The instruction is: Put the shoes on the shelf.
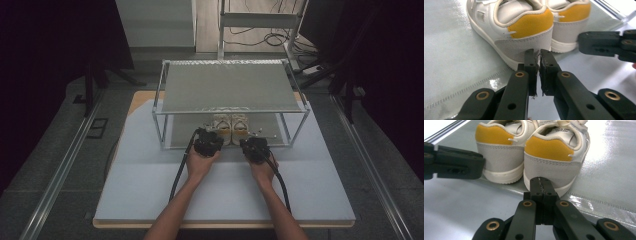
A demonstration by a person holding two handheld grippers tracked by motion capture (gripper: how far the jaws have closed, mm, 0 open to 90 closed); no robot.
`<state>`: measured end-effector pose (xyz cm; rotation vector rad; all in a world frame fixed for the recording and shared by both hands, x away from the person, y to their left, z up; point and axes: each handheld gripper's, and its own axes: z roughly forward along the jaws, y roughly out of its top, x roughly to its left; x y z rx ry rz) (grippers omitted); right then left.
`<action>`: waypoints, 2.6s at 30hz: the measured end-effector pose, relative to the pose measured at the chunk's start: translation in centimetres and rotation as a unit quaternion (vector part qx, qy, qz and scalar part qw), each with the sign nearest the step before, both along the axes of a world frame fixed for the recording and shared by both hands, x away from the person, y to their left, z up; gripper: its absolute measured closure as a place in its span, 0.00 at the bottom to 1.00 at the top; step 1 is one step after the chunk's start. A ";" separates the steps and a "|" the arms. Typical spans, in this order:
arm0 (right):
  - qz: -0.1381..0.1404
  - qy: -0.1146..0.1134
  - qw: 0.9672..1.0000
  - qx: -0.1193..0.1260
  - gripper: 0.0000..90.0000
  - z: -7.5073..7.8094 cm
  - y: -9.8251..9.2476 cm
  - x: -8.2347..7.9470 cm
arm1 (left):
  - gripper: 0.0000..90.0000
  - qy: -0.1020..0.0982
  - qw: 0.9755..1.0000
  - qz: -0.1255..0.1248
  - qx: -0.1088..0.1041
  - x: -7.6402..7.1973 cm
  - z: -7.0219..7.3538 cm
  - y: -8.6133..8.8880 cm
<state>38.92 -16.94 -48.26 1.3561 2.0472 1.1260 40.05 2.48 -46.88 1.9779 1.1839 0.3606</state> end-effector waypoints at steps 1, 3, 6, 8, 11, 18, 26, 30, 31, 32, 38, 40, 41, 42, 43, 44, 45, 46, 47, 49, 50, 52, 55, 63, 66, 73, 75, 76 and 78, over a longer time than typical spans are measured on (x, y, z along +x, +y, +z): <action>0.001 0.001 1.000 0.001 1.00 0.0 0.0 0.0 | 0.94 -0.001 1.000 0.002 -0.002 0.3 -0.1 0.0; 0.001 0.000 1.000 0.001 1.00 0.0 0.0 0.0 | 0.93 -0.003 1.000 0.002 0.001 0.4 -0.1 0.0; 0.001 0.000 1.000 0.001 1.00 0.0 0.0 0.0 | 0.93 0.001 1.000 0.007 0.001 0.7 -0.3 0.0; 0.001 0.000 1.000 0.001 1.00 0.0 0.0 0.1 | 0.93 0.002 1.000 0.007 -0.003 0.8 -0.5 0.1; 0.001 -0.002 1.000 -0.001 1.00 -0.1 0.1 0.2 | 0.92 0.005 1.000 0.005 -0.002 0.8 -0.5 0.1; 0.000 0.001 1.000 0.000 1.00 -0.4 0.3 0.8 | 0.92 0.006 1.000 0.004 -0.002 0.8 -0.6 0.1; -0.002 0.000 1.000 0.000 0.99 -0.6 0.5 1.0 | 0.88 0.005 1.000 0.000 -0.007 0.7 -0.6 0.1; 0.001 -0.004 1.000 0.002 0.99 -0.5 0.3 0.7 | 0.78 -0.008 1.000 0.002 -0.006 0.3 -0.1 0.3; 0.008 -0.011 1.000 0.005 0.98 -0.4 0.1 0.3 | 0.76 -0.014 1.000 0.004 -0.001 0.0 0.2 0.5; 0.008 -0.011 1.000 0.005 0.98 -0.4 0.1 0.3 | 0.74 -0.014 1.000 0.004 -0.001 0.0 0.2 0.5; 0.030 -0.024 0.999 0.011 0.93 0.3 -0.6 -0.9 | 0.58 -0.013 1.000 0.007 -0.026 -1.4 0.7 1.3; 0.038 -0.027 0.999 0.016 0.91 0.5 -0.8 -1.3 | 0.55 -0.012 1.000 0.005 -0.026 -1.8 0.7 1.8; 0.038 -0.027 0.999 0.016 0.91 0.5 -0.8 -1.3 | 0.55 -0.014 1.000 0.002 -0.024 -2.1 0.8 2.1; 0.042 -0.030 0.999 0.016 0.91 0.6 -0.9 -1.5 | 0.54 -0.015 1.000 0.000 -0.026 -2.3 0.8 2.3; 0.052 -0.033 0.998 0.018 0.89 0.8 -1.0 -2.1 | 0.51 -0.020 0.999 -0.002 -0.026 -3.0 0.9 2.8; 0.052 -0.033 0.998 0.018 0.89 0.8 -1.0 -2.1 | 0.51 -0.020 0.999 -0.002 -0.026 -3.0 0.9 2.8; 0.059 -0.035 0.997 0.019 0.89 1.0 -1.2 -2.3 | 0.51 -0.022 0.999 -0.004 -0.025 -3.4 0.9 3.1; 0.069 -0.040 0.997 0.023 0.87 1.2 -1.4 -2.9 | 0.50 -0.022 0.999 -0.008 -0.028 -3.8 1.0 3.6; 0.069 -0.040 0.997 0.023 0.87 1.2 -1.4 -2.9 | 0.49 -0.022 0.999 -0.008 -0.028 -3.8 1.0 3.6; 0.076 -0.040 0.996 0.026 0.86 1.4 -1.6 -3.3 | 0.49 -0.022 0.999 -0.014 -0.030 -4.4 1.0 4.2; 0.081 -0.041 0.995 0.029 0.84 1.5 -1.8 -3.6 | 0.49 -0.022 0.999 -0.015 -0.031 -4.5 1.0 4.4; 0.095 -0.037 0.994 0.032 0.80 1.6 -2.2 -4.3 | 0.48 -0.021 0.999 -0.019 -0.035 -5.1 0.9 4.9; 0.103 -0.035 0.994 0.032 0.72 1.6 -2.6 -5.1 | 0.47 -0.023 0.999 -0.030 -0.034 -6.3 0.9 6.0; 0.108 -0.027 0.993 0.033 0.59 0.9 -4.7 -7.8 | 0.46 -0.024 0.999 -0.032 -0.036 -9.3 0.5 8.4; 0.104 -0.026 0.994 0.029 0.58 0.7 -5.4 -8.4 | 0.45 -0.022 0.999 -0.032 -0.032 -10.0 0.4 9.0; 0.077 -0.016 0.996 0.033 0.53 -0.3 -8.9 -10.5 | 0.43 -0.018 0.999 -0.016 -0.027 -11.6 -0.4 11.1; 0.071 -0.014 0.997 0.036 0.53 -0.5 -9.4 -10.6 | 0.43 -0.016 0.999 -0.014 -0.029 -11.6 -0.5 11.3; 0.071 -0.014 0.997 0.036 0.53 -0.5 -9.4 -10.6 | 0.43 -0.015 0.999 -0.013 -0.029 -11.5 -0.6 11.3; 0.069 -0.013 0.997 0.036 0.52 -0.5 -9.6 -10.5 | 0.43 -0.014 0.999 -0.009 -0.027 -11.5 -0.8 11.4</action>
